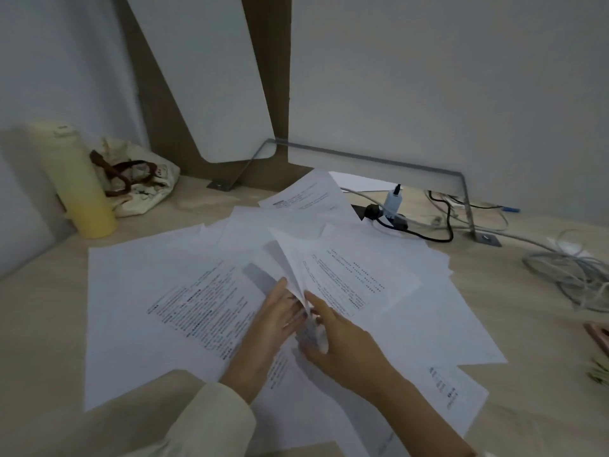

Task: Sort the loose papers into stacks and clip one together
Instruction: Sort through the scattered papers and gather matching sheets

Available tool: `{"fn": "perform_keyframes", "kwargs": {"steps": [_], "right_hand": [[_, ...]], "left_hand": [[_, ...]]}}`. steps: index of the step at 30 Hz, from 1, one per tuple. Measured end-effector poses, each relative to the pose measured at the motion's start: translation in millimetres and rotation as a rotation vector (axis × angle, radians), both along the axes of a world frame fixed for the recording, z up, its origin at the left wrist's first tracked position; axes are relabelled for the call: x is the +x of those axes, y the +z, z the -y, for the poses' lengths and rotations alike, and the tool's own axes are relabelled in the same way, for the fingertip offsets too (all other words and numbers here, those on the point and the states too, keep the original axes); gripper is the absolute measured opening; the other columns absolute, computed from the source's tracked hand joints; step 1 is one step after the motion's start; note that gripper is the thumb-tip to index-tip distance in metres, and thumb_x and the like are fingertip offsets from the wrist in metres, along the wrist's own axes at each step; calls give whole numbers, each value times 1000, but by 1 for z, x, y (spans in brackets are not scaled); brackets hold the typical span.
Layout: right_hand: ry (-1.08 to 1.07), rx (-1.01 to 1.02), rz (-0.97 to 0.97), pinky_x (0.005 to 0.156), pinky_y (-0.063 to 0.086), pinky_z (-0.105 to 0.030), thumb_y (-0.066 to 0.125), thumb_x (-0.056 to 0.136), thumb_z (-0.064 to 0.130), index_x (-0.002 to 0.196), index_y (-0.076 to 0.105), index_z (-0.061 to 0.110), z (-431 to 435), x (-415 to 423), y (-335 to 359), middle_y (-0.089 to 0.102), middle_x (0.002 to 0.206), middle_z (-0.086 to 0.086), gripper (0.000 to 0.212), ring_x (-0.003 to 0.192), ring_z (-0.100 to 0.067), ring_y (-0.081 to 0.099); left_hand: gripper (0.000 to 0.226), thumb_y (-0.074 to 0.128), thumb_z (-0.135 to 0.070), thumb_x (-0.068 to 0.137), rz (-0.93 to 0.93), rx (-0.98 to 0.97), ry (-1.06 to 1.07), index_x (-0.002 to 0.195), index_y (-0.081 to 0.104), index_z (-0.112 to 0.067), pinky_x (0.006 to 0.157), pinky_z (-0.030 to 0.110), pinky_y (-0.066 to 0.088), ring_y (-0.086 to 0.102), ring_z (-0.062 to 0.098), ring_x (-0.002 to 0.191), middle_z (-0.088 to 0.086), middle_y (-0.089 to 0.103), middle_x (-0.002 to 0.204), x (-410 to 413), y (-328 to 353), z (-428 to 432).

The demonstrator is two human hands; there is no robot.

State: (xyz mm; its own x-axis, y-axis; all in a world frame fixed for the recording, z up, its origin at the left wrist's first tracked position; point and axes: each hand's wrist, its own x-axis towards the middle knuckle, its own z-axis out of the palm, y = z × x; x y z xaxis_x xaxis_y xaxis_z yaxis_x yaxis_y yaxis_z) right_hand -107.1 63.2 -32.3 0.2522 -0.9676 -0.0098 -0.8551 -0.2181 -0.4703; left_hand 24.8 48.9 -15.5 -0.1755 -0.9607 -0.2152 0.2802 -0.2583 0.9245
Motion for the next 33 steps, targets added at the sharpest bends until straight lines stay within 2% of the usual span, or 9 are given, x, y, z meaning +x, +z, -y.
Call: {"fn": "perform_keyframes", "kwargs": {"steps": [3, 8, 13, 16, 18, 21, 25, 29, 33], "right_hand": [[-173, -201, 129, 72, 51, -33, 43, 96, 18, 115, 57, 17, 8, -14, -4, 69, 90, -7, 24, 78, -22, 64], [-401, -374, 327, 47, 38, -12, 48, 94, 13, 91, 59, 20, 14, -37, 10, 57, 60, 5, 13, 48, -9, 51], [-242, -414, 28, 48, 45, -22, 59, 89, 9, 102, 66, 17, 7, -23, -5, 65, 60, 0, 17, 47, -11, 55], [-228, -244, 2, 54, 46, -32, 46, 95, 16, 104, 63, 18, 5, -13, -18, 66, 67, -4, 19, 56, -20, 59], [-236, -267, -2, 51, 45, -34, 49, 94, 13, 95, 64, 15, 4, -11, -23, 65, 62, -5, 15, 53, -23, 59], [-241, -273, -6, 43, 35, -25, 51, 92, 11, 88, 64, 11, 2, -9, -25, 57, 54, 0, 13, 45, -20, 51], [-224, -277, -36, 44, 25, -14, 48, 94, 17, 79, 56, 17, 0, -10, -26, 50, 58, 6, 17, 46, -11, 41], [-188, -256, 77, 57, 39, -17, 46, 93, 33, 104, 62, 22, -6, -9, -23, 68, 88, 6, 22, 72, -12, 61], [-132, -189, 20, 62, 33, -7, 17, 69, 82, 118, 53, 34, -13, -3, -21, 59, 109, 18, 77, 97, -3, 56]], "left_hand": [[40, 39, -15, 96, 46, -41, 37, 130, 31, -34, 96, 26, 45, 53, 11, 114, -5, 52, 128, 12, -3, 0], [62, 49, -9, 92, 116, 97, 256, 144, 22, -28, 108, 32, 27, 31, 17, 137, -2, 28, 150, 33, -20, -12], [52, 45, 0, 92, -156, 244, 351, 141, 28, -6, 107, 37, 33, 47, 26, 120, 13, 47, 131, 33, -25, -14], [18, 40, 0, 94, -223, 306, 332, 106, 53, 0, 97, 33, 36, 54, 22, 94, 13, 54, 101, 35, -20, -7], [14, 44, -2, 92, -195, 352, 284, 85, 56, 0, 95, 32, 39, 55, 22, 91, 13, 57, 95, 37, -18, 0], [12, 50, -7, 91, -92, 363, 186, 97, 57, 1, 88, 31, 47, 55, 24, 98, 14, 58, 99, 33, -15, 11], [16, 54, -12, 87, 170, 338, 93, 72, 52, -11, 75, 24, 45, 45, 13, 67, 3, 46, 70, 21, -14, 21], [11, 54, -19, 88, 189, 230, 52, 82, 62, -15, 86, 32, 49, 57, 17, 76, 5, 63, 81, 12, -15, 22], [22, 55, -16, 89, 193, 127, 9, 109, 56, -25, 91, 40, 52, 65, 20, 100, 1, 68, 109, -5, -18, 16]]}}
